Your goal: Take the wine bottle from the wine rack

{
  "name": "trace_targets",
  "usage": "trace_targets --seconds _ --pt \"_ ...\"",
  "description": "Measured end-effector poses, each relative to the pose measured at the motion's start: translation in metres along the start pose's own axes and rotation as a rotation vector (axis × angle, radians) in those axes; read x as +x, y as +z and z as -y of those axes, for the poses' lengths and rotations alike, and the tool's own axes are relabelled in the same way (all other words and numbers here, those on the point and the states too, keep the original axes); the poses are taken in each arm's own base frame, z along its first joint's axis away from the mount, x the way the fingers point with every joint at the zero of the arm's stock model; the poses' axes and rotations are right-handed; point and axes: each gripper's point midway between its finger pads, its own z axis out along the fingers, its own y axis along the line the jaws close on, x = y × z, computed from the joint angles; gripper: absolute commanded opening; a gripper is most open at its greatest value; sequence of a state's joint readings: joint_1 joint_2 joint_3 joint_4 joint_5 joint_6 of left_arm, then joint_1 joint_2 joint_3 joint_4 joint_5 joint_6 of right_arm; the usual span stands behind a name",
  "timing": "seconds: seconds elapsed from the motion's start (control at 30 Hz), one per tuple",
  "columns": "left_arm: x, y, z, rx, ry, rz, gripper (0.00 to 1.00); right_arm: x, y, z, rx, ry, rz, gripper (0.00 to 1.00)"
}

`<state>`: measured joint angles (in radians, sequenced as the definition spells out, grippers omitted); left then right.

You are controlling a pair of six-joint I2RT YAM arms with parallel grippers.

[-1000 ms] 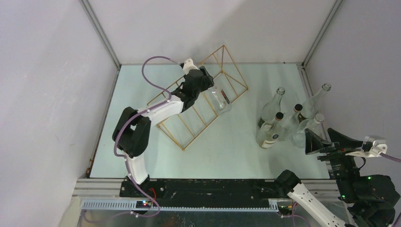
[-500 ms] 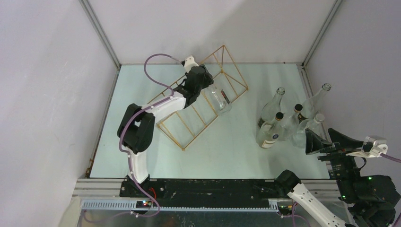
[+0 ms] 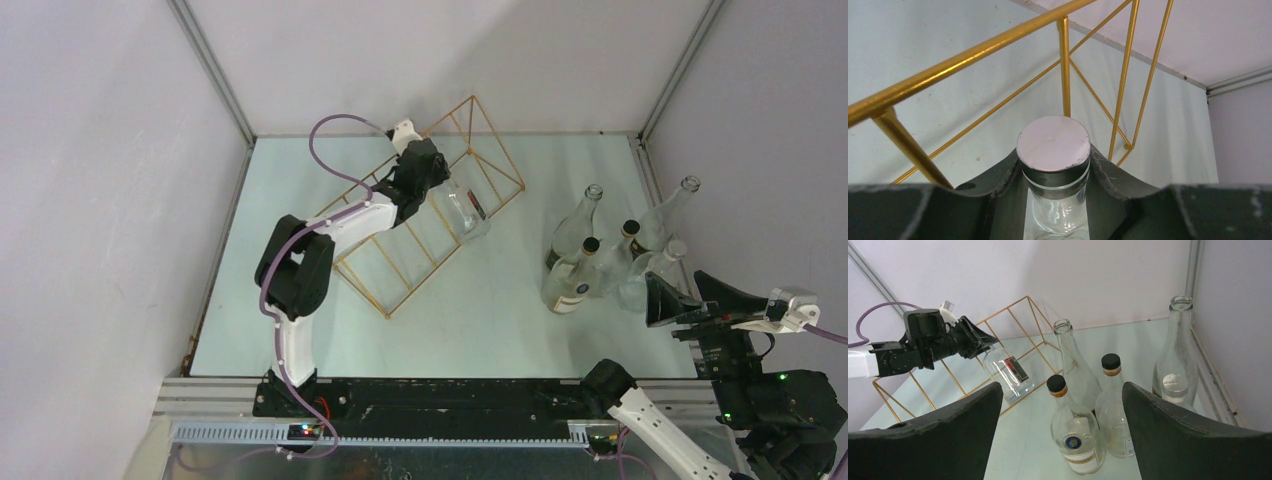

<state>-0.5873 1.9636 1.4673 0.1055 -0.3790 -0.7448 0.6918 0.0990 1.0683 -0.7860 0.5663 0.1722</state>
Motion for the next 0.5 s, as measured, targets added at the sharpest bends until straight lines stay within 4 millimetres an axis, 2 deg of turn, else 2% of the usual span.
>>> trace_targets --seconds 0.1,0.23,0.37,0.5 --pt "0.0 0.0 0.001 0.002 -0.001 0.001 0.2 0.0 0.0 0.0 0.001 -0.001 0.0 0.92" --pt "0.0 0.0 0.0 0.006 -0.002 0.004 0.01 0.0 0.0 0.001 0.006 0.0 0.0 0.92" --pt "0.0 -0.004 0.001 0.036 -0.013 0.032 0.0 0.0 0.0 0.001 0.007 0.0 0.0 0.92" --pt "-0.001 -0.018 0.005 0.056 0.01 0.048 0.0 0.0 -0.001 0.002 0.008 0.004 0.001 0.92"
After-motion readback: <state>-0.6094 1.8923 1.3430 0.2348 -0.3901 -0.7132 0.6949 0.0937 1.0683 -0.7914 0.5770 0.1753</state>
